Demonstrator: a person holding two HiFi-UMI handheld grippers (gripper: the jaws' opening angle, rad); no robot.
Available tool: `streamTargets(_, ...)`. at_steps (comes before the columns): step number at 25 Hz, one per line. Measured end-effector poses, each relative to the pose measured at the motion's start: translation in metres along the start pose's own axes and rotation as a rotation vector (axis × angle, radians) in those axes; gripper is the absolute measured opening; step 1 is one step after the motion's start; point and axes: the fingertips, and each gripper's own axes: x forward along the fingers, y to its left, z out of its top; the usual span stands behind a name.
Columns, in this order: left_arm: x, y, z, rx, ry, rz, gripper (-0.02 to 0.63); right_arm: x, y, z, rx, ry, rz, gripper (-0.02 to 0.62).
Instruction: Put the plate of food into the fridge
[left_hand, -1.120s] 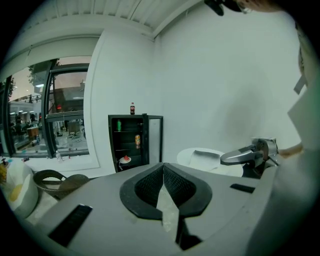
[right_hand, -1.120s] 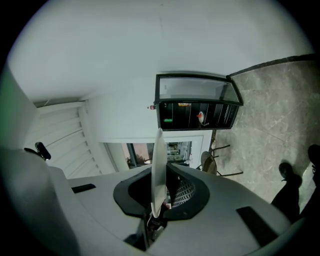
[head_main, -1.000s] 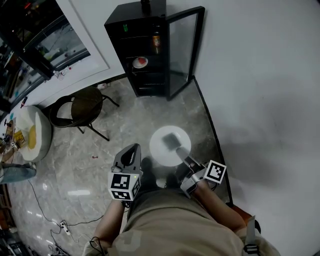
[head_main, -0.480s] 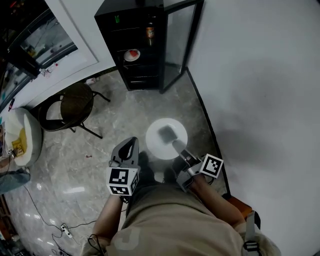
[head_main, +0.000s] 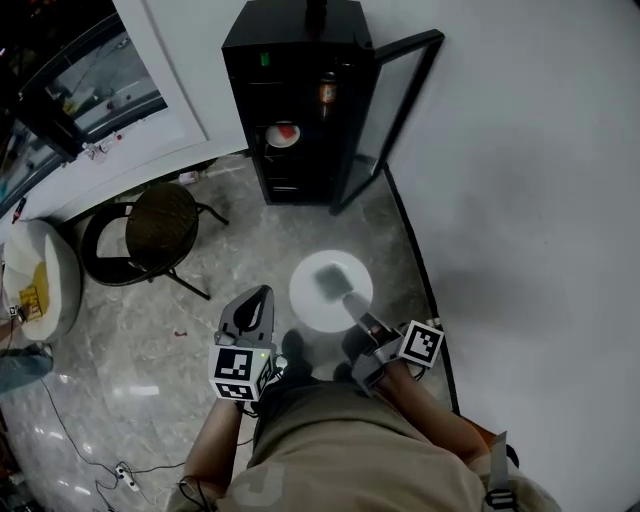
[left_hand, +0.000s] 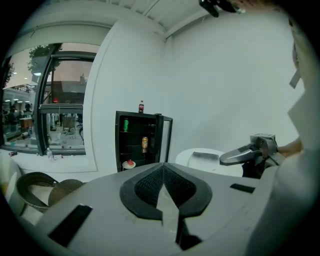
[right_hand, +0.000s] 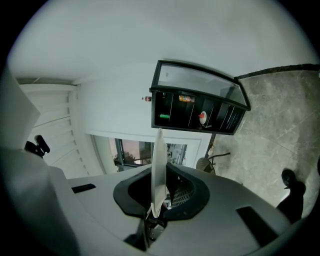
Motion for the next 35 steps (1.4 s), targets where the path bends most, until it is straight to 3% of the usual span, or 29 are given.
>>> streamTargets(18,-0.005,0.1,0.003,-0.058,-0.026,0.017,0.011,0.102,0.023,-0.04,0.001,0.061,0.013,0.04)
streamTargets(29,0.002,0.121,0.003,-0.063,-0.024,0.021,0.011,0.126,0.025,-0.038,-0.011,0.075,0.008,0.04)
streamTargets(35,0.011,0.127,0.01,-0.06,-0.009,0.06,0.011,0.141,0.027,-0.025,0.002,0.106,0.03,0.04)
